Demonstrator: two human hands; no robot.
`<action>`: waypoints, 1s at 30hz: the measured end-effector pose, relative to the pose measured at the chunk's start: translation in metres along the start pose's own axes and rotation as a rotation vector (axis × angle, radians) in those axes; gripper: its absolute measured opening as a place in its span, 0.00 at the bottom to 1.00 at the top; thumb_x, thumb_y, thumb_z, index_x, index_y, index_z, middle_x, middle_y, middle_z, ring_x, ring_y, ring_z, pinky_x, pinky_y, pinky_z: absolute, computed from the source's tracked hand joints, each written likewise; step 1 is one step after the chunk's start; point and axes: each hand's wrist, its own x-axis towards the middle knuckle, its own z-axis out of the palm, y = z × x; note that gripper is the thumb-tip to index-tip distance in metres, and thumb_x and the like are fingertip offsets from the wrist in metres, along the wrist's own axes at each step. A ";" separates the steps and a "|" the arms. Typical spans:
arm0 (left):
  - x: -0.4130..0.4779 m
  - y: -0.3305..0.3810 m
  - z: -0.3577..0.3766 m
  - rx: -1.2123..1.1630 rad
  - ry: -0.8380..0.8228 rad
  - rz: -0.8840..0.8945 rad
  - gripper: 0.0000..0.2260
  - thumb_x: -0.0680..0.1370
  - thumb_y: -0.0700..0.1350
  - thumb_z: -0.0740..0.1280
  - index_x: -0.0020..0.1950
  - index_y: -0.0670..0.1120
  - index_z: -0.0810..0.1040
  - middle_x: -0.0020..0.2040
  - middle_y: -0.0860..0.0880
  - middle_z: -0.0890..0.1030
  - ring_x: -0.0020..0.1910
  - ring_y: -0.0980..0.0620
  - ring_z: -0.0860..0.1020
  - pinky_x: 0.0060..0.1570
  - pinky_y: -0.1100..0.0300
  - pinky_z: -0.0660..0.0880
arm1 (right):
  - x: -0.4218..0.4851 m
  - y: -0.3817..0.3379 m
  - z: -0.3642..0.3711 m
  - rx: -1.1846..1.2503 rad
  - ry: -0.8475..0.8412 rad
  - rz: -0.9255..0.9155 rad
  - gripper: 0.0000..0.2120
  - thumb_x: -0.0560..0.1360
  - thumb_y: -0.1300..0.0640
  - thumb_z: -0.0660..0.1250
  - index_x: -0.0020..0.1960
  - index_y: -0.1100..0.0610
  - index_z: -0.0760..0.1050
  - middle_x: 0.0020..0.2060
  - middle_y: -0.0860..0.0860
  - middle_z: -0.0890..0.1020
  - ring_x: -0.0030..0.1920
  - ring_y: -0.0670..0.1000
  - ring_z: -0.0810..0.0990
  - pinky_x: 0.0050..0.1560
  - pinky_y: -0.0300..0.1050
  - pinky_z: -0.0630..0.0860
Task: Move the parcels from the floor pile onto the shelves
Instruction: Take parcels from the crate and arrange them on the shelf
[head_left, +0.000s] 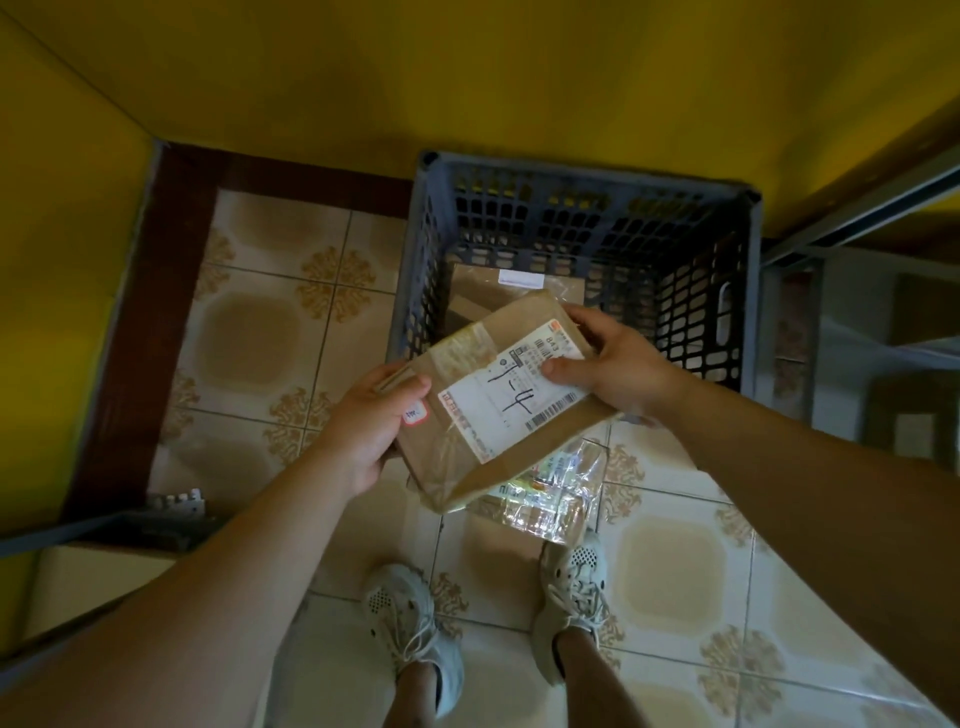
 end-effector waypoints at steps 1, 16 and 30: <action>-0.001 -0.001 0.006 -0.011 0.027 0.006 0.12 0.78 0.47 0.67 0.61 0.47 0.76 0.50 0.43 0.84 0.50 0.42 0.82 0.47 0.52 0.77 | -0.001 0.001 -0.001 -0.032 0.095 -0.017 0.33 0.71 0.58 0.76 0.73 0.49 0.67 0.63 0.49 0.78 0.55 0.53 0.83 0.55 0.55 0.81; -0.027 -0.008 0.126 -0.195 0.031 -0.089 0.02 0.80 0.46 0.65 0.50 0.53 0.75 0.48 0.49 0.81 0.50 0.50 0.78 0.57 0.43 0.74 | -0.044 0.069 -0.020 0.623 0.294 0.205 0.30 0.78 0.55 0.68 0.73 0.35 0.61 0.58 0.48 0.82 0.56 0.56 0.82 0.54 0.67 0.78; 0.079 0.031 0.112 0.947 0.015 0.315 0.09 0.82 0.51 0.60 0.62 0.54 0.72 0.48 0.57 0.74 0.48 0.57 0.74 0.47 0.61 0.69 | -0.005 0.071 -0.084 0.408 0.307 0.096 0.34 0.77 0.63 0.68 0.76 0.39 0.62 0.55 0.44 0.81 0.51 0.47 0.82 0.44 0.41 0.81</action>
